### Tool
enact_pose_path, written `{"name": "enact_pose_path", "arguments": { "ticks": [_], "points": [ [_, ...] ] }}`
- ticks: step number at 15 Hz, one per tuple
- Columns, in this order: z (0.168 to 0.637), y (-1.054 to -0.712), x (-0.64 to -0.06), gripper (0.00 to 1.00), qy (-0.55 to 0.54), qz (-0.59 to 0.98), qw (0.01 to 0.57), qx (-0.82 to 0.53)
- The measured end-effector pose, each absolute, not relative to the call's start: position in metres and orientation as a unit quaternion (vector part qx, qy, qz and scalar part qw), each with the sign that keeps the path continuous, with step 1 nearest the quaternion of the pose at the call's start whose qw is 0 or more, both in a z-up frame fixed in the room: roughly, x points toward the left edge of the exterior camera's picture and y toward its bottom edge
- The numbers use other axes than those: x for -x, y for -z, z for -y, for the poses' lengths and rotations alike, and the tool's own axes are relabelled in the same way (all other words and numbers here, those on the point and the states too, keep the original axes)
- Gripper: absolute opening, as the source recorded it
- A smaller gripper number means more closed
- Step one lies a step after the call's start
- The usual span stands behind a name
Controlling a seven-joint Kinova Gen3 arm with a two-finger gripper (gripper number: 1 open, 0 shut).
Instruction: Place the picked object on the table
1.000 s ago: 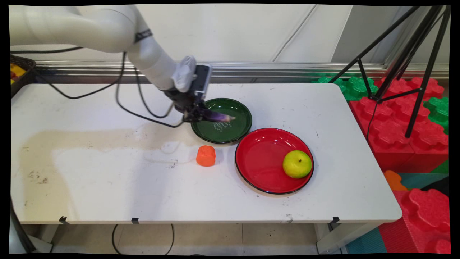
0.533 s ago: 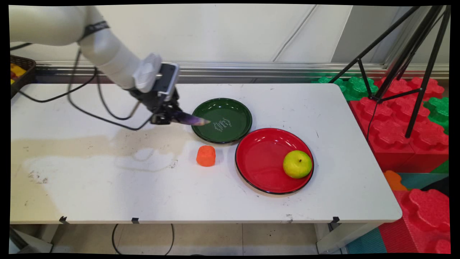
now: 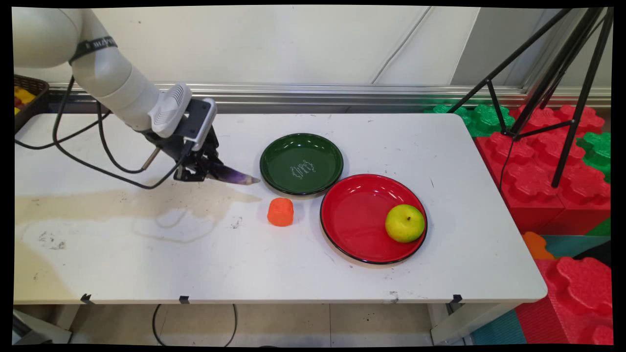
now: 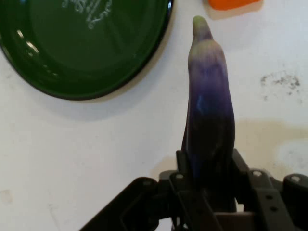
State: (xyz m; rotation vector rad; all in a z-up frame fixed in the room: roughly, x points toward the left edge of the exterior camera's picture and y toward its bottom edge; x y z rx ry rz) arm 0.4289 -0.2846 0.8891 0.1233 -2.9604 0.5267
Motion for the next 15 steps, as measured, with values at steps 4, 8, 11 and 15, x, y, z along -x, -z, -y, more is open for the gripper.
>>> {"name": "enact_pose_path", "arguments": {
  "ticks": [4,8,11,15],
  "points": [
    [0.289,-0.874,-0.425,0.0,-0.165,0.983,0.064,-0.04],
    [0.297,-0.856,-0.42,0.0,-0.157,0.985,0.063,-0.04],
    [0.305,-0.839,-0.415,0.0,-0.15,0.986,0.065,-0.038],
    [0.312,-0.824,-0.411,1.0,-0.143,0.987,0.068,-0.039]
  ]
}}
